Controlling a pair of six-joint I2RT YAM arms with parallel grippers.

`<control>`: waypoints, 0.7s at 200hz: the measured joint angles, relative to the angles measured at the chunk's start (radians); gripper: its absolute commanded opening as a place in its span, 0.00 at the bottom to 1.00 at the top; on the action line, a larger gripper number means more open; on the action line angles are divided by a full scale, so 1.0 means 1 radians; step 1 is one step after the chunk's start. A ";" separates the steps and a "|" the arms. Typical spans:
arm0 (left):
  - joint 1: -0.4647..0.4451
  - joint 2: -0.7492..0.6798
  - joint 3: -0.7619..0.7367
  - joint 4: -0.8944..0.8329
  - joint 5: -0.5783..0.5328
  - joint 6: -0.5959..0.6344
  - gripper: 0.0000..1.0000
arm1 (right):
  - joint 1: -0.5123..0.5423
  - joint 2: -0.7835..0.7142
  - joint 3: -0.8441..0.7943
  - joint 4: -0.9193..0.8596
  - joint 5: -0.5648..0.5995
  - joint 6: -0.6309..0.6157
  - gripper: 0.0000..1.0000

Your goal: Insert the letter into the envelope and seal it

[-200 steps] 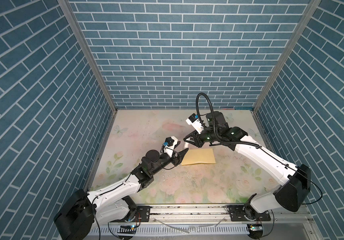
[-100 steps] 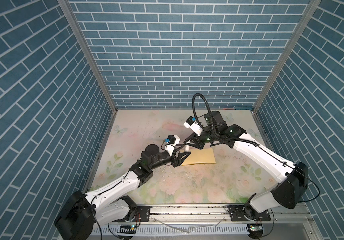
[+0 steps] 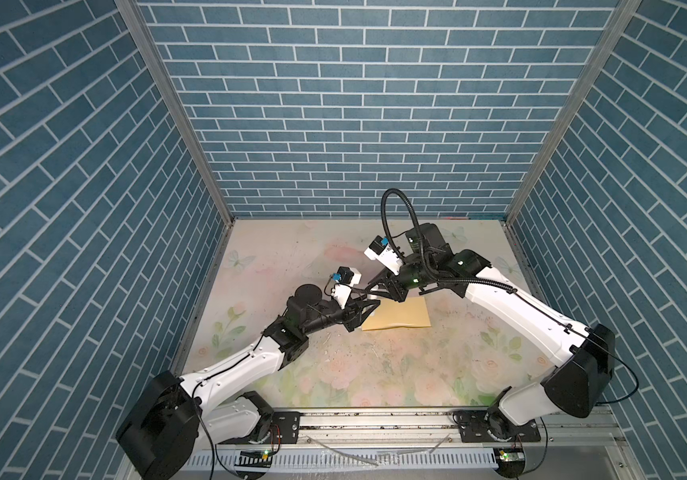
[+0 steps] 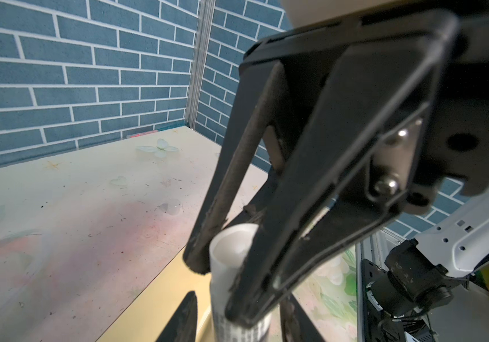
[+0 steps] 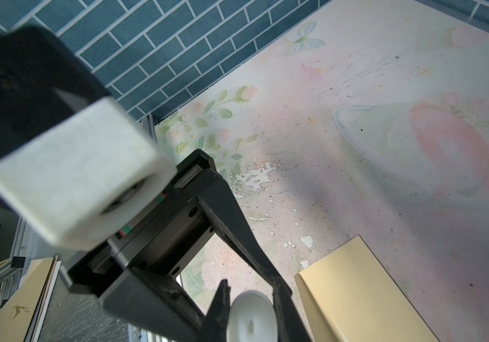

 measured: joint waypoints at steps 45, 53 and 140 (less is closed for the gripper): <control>0.003 0.021 0.012 0.004 0.019 -0.022 0.13 | 0.003 0.002 0.001 0.002 0.008 -0.008 0.04; 0.002 0.026 0.012 0.010 0.019 -0.025 0.07 | 0.003 0.002 0.001 0.002 0.011 -0.009 0.06; 0.003 0.031 -0.016 0.099 -0.256 -0.219 0.00 | 0.012 -0.197 -0.177 0.257 0.253 0.038 0.70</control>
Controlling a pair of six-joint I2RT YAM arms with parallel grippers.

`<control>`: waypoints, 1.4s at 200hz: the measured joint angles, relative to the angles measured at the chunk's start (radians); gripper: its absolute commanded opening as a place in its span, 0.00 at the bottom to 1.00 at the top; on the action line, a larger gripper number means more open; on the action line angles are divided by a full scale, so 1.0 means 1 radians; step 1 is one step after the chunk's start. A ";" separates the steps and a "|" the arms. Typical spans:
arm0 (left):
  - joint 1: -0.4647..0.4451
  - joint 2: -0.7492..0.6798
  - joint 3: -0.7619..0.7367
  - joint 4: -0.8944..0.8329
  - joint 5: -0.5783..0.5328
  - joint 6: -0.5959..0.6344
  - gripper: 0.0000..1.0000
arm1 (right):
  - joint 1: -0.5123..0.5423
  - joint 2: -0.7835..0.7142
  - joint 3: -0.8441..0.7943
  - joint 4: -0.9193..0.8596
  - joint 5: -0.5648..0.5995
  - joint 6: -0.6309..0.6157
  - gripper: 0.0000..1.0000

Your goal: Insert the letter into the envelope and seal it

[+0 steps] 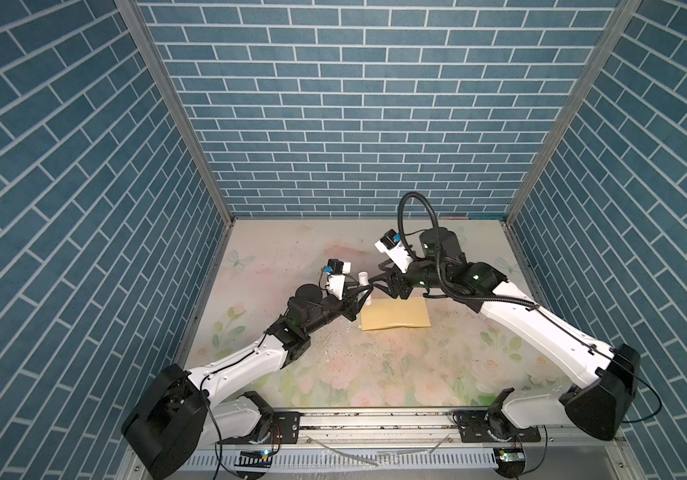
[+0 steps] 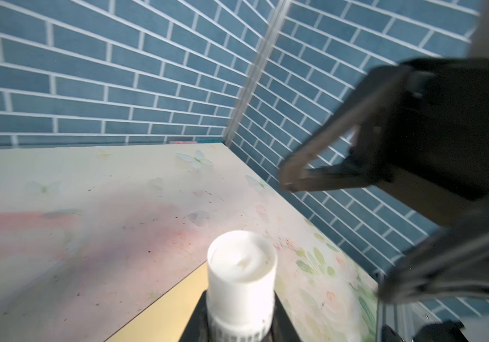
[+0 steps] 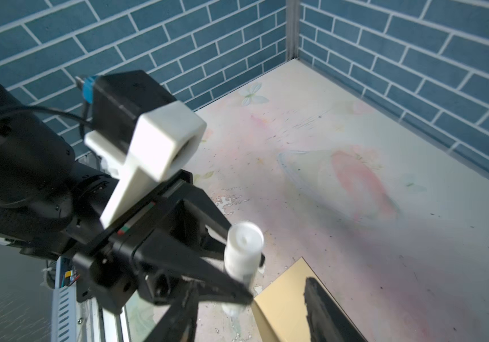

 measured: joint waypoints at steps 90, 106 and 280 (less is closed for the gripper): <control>-0.005 -0.085 -0.003 0.008 -0.374 -0.354 0.00 | 0.068 -0.046 -0.429 0.623 0.133 -0.030 0.72; -0.005 -0.085 -0.003 0.009 -0.392 -0.393 0.00 | 0.114 -0.003 -0.448 0.728 0.166 -0.076 0.71; -0.005 -0.085 -0.003 0.069 -0.405 -0.504 0.00 | 0.240 0.213 -0.482 1.235 0.414 -0.213 0.27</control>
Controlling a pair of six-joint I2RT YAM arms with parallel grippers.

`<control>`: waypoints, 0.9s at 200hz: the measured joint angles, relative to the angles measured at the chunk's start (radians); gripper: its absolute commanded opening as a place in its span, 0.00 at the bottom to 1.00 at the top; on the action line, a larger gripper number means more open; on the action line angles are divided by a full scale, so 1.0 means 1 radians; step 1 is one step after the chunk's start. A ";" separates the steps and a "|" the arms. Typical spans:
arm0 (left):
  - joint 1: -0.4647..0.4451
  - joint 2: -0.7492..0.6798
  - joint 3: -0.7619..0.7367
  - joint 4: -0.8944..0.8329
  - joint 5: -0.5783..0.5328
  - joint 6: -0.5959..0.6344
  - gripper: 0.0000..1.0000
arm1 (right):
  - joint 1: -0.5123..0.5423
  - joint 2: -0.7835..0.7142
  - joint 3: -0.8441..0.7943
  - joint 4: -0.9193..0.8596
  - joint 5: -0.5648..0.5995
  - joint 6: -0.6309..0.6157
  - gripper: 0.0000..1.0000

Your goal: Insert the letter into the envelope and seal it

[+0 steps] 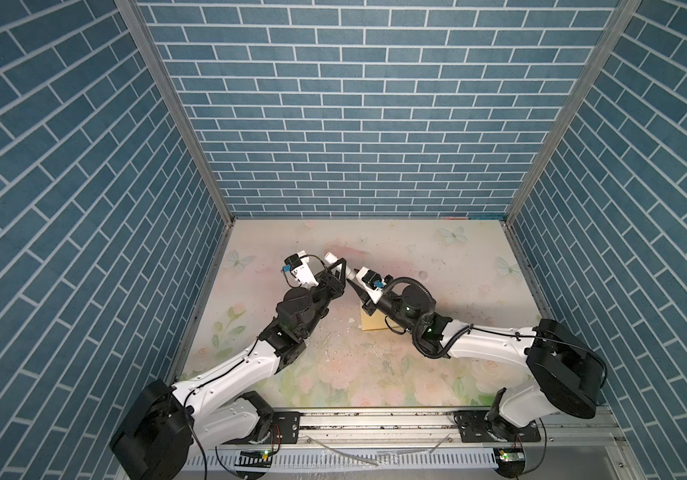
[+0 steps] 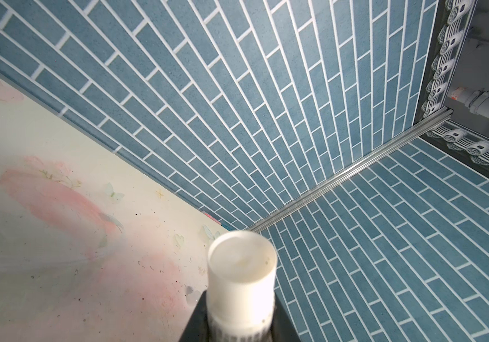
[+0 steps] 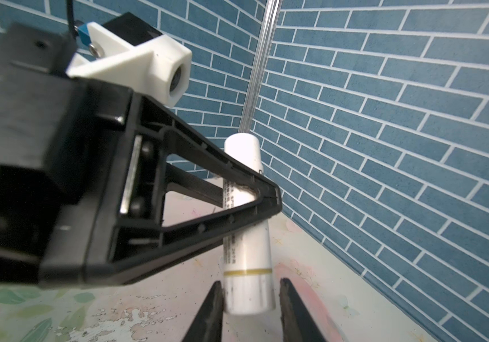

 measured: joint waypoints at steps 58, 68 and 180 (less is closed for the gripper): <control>0.000 0.000 0.000 0.003 0.001 0.000 0.00 | 0.000 0.001 0.002 -0.001 0.000 0.004 0.11; 0.000 0.001 0.000 0.005 0.001 0.000 0.00 | 0.000 0.001 0.002 -0.001 -0.003 0.008 0.08; 0.010 0.031 -0.001 0.190 0.109 0.135 0.00 | -0.267 -0.007 0.150 -0.174 -0.733 0.592 0.03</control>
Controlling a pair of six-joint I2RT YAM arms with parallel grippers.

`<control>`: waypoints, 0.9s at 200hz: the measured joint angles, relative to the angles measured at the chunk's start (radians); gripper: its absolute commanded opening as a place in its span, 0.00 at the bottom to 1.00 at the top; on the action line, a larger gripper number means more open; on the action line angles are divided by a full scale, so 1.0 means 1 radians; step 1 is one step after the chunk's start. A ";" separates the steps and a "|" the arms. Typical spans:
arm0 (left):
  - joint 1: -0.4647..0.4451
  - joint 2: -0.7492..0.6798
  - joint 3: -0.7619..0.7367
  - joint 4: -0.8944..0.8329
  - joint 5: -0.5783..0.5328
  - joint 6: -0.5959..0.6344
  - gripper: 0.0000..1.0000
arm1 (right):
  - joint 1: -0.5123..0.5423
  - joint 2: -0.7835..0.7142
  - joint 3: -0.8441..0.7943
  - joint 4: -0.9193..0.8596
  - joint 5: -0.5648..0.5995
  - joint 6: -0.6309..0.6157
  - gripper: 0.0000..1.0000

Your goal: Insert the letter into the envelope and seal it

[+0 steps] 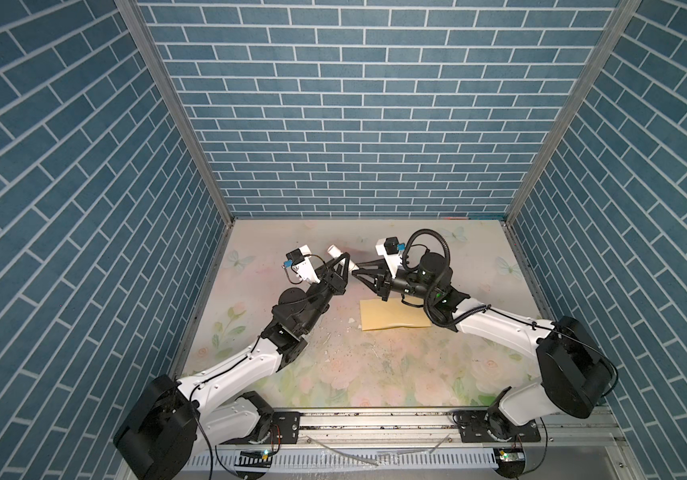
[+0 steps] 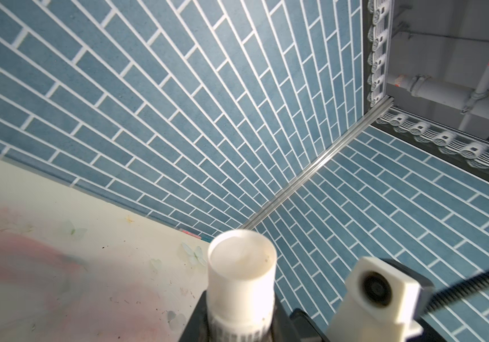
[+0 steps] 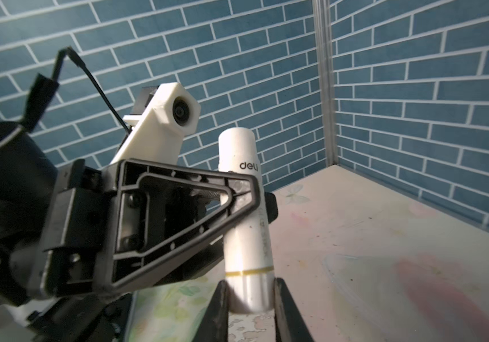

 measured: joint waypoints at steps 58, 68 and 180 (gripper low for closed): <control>0.001 0.000 -0.002 0.021 0.038 0.031 0.00 | -0.060 0.062 0.045 0.050 -0.232 0.232 0.29; 0.000 0.000 -0.002 0.018 0.039 0.026 0.00 | -0.060 0.061 0.045 0.045 -0.231 0.232 0.38; -0.010 0.002 -0.002 -0.036 -0.008 -0.050 0.00 | 0.178 -0.156 -0.182 0.034 0.537 -0.479 0.59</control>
